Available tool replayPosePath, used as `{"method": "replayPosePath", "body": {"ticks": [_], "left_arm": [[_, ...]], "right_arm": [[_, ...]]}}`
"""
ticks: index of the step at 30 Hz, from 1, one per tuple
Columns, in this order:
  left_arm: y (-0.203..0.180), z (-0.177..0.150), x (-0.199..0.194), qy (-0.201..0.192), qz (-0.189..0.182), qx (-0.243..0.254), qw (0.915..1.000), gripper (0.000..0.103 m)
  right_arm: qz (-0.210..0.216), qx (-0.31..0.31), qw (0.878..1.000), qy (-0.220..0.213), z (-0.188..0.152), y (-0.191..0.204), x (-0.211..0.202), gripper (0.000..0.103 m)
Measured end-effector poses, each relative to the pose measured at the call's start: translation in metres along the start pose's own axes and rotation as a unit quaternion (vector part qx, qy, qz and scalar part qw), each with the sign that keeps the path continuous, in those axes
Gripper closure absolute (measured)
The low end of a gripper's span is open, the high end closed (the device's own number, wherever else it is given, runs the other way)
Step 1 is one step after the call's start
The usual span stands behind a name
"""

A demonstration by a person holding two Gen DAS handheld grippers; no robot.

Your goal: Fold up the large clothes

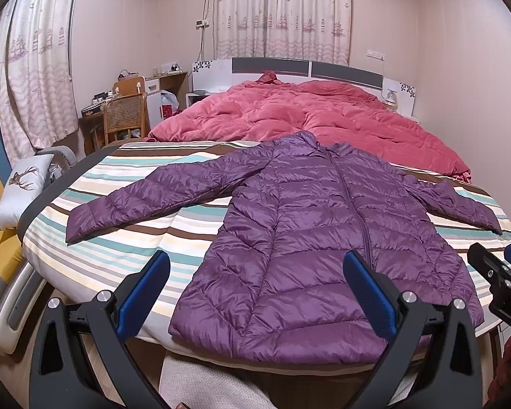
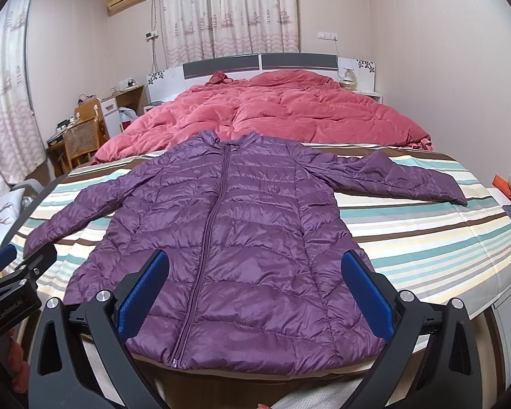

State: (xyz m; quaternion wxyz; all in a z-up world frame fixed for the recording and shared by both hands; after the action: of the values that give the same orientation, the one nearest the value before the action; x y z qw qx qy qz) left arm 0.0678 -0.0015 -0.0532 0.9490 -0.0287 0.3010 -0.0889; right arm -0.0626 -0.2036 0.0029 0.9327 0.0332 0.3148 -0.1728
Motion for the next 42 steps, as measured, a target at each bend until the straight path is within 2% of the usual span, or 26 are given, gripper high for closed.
{"method": "replayPosePath", "body": {"ticks": [42], "left_arm": [[-0.0061, 0.0012, -0.0038, -0.001, -0.009, 0.003, 1.0000, 0.002]], "right_arm": [[0.003, 0.000, 1.000, 0.003, 0.0061, -0.0014, -0.0029, 0.003]]}}
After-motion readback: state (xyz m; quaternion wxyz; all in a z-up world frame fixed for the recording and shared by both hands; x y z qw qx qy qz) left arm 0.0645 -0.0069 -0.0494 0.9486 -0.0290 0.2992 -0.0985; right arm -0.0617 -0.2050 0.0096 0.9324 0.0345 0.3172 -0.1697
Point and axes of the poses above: each gripper's, at about its wrist camera, not at the fingertips, and x roughly the way its jaws point, y to its left, z to its top, the point moved 8 cm from there along x, roughly the way its jaws point, and after that the axes turned 10 degrees about -z, right-handed, at the moved point
